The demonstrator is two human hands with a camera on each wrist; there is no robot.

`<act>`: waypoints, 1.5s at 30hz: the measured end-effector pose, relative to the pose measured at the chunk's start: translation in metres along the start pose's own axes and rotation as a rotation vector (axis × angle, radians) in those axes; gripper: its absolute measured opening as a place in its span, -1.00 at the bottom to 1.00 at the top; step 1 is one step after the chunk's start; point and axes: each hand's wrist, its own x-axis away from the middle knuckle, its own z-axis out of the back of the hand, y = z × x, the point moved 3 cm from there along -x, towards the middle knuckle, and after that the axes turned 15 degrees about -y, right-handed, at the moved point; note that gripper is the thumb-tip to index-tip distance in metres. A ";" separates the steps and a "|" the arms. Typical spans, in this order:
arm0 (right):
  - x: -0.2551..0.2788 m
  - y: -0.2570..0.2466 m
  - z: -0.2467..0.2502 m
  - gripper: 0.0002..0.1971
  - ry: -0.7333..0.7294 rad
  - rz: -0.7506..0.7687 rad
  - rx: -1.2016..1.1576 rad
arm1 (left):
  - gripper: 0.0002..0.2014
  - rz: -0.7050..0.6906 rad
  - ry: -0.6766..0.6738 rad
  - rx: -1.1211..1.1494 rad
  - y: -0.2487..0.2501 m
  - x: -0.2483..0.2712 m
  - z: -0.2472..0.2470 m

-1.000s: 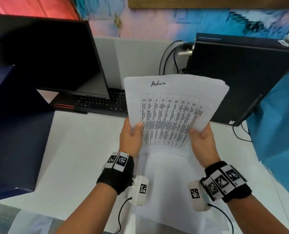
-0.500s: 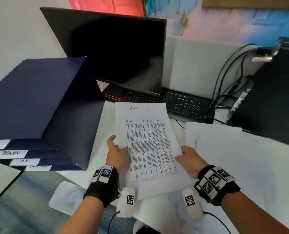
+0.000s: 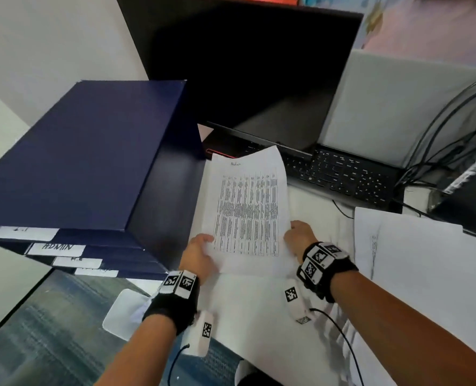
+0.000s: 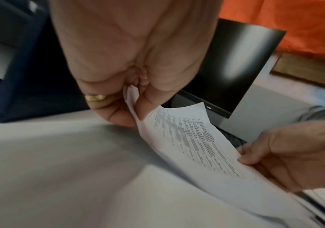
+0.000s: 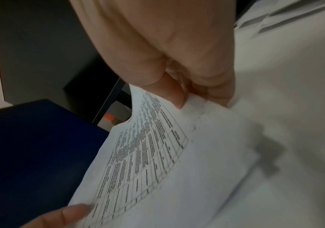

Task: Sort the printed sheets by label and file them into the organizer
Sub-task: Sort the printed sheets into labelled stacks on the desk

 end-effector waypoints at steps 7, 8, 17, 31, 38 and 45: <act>-0.007 0.010 -0.013 -0.65 0.123 0.039 -0.010 | -0.44 0.081 0.036 -0.101 0.009 -0.015 0.005; -0.007 0.008 -0.012 -0.65 0.122 0.062 0.018 | -0.42 0.066 0.045 -0.099 0.009 -0.016 0.005; 0.025 -0.006 0.016 -0.57 -0.122 0.121 0.290 | -0.60 0.086 0.038 -0.548 0.009 -0.024 -0.013; 0.117 0.106 0.197 -0.71 0.242 -0.169 0.507 | -0.70 -0.417 -0.184 -0.359 0.136 0.046 -0.179; 0.150 0.181 0.239 -0.38 0.292 -0.427 0.568 | -0.72 -0.280 -0.398 -0.343 0.154 0.058 -0.269; 0.152 0.201 0.258 -0.17 0.362 -0.330 0.350 | -0.58 -0.414 -0.297 -0.258 0.164 0.065 -0.281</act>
